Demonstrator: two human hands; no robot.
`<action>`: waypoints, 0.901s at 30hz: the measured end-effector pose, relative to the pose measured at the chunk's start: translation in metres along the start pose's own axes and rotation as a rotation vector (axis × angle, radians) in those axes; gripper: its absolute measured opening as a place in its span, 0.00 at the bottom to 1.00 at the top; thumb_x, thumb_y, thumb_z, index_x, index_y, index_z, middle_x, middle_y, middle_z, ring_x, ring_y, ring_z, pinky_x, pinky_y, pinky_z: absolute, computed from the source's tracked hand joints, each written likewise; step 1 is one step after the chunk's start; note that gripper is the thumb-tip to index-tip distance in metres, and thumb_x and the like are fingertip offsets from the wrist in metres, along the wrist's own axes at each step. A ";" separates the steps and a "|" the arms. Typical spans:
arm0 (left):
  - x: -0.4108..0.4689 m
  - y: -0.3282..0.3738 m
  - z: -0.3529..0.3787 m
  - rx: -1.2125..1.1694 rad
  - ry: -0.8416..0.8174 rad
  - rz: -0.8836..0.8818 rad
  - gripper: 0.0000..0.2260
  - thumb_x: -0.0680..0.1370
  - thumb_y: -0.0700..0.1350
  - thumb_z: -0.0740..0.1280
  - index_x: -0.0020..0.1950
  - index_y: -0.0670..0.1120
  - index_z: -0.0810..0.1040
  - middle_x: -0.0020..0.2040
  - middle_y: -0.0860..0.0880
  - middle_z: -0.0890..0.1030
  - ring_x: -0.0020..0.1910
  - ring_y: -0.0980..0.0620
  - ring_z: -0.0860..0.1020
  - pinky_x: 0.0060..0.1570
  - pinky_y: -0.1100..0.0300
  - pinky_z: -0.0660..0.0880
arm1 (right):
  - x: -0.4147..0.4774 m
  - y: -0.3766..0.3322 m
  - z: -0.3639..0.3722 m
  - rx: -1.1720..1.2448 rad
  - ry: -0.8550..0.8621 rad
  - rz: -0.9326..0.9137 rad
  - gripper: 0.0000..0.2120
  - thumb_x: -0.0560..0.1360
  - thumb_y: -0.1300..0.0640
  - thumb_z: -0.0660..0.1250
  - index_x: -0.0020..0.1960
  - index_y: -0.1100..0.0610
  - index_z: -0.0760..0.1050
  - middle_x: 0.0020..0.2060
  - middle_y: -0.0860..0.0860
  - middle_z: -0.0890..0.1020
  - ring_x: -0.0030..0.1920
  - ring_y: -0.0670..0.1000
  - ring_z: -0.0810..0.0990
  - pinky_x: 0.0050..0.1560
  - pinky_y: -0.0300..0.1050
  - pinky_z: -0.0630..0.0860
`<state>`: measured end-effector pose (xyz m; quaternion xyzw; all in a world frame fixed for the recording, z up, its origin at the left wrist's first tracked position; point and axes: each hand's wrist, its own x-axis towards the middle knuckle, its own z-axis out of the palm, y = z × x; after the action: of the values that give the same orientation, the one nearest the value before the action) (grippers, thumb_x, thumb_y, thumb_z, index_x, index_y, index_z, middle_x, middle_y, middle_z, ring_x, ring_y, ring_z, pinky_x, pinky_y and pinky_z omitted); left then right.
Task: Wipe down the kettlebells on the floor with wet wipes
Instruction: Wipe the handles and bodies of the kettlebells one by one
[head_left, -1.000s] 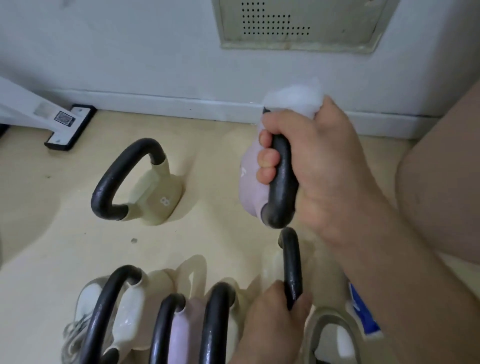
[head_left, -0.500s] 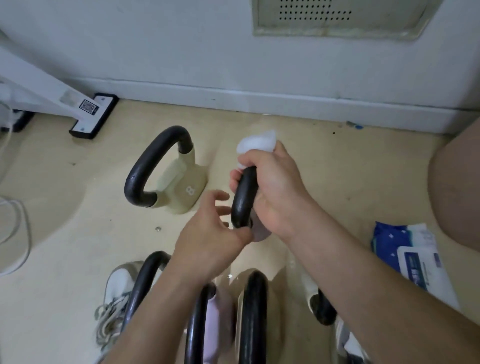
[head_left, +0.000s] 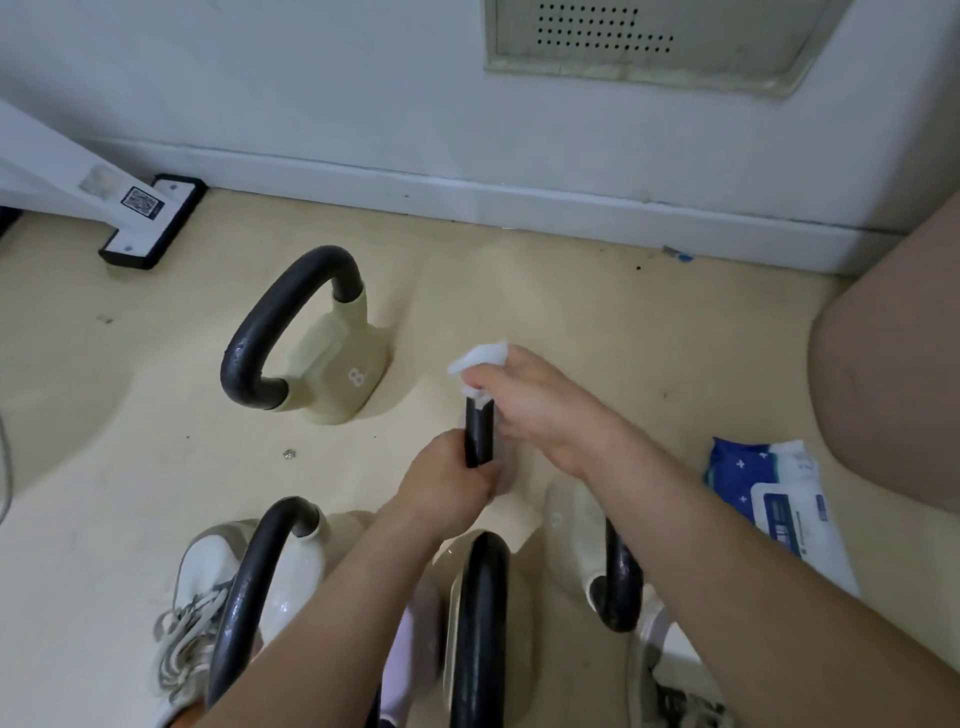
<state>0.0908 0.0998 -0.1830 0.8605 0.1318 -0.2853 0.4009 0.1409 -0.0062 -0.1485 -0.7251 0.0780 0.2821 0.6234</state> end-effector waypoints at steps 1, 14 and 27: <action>-0.004 0.008 0.000 0.087 0.037 -0.001 0.06 0.77 0.46 0.64 0.43 0.45 0.72 0.39 0.47 0.78 0.38 0.46 0.76 0.36 0.56 0.69 | -0.011 -0.005 -0.012 -0.002 0.065 -0.066 0.12 0.77 0.59 0.60 0.41 0.45 0.78 0.43 0.43 0.79 0.47 0.48 0.77 0.57 0.47 0.75; -0.086 0.024 0.116 -0.468 0.168 -0.053 0.18 0.77 0.43 0.63 0.67 0.50 0.72 0.62 0.51 0.77 0.58 0.54 0.76 0.63 0.54 0.71 | -0.120 0.106 -0.092 0.127 0.278 0.341 0.17 0.78 0.40 0.60 0.56 0.51 0.78 0.56 0.50 0.80 0.55 0.49 0.78 0.60 0.51 0.76; -0.133 0.024 0.137 -0.818 0.147 0.092 0.18 0.60 0.57 0.74 0.49 0.54 0.82 0.46 0.49 0.85 0.45 0.52 0.81 0.46 0.60 0.76 | -0.165 0.085 -0.106 0.179 -0.142 0.057 0.19 0.70 0.44 0.64 0.56 0.52 0.77 0.47 0.51 0.86 0.47 0.51 0.85 0.46 0.42 0.81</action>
<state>-0.0581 -0.0203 -0.1592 0.6536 0.2238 -0.1292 0.7114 -0.0024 -0.1639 -0.1310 -0.6421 0.0791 0.3425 0.6812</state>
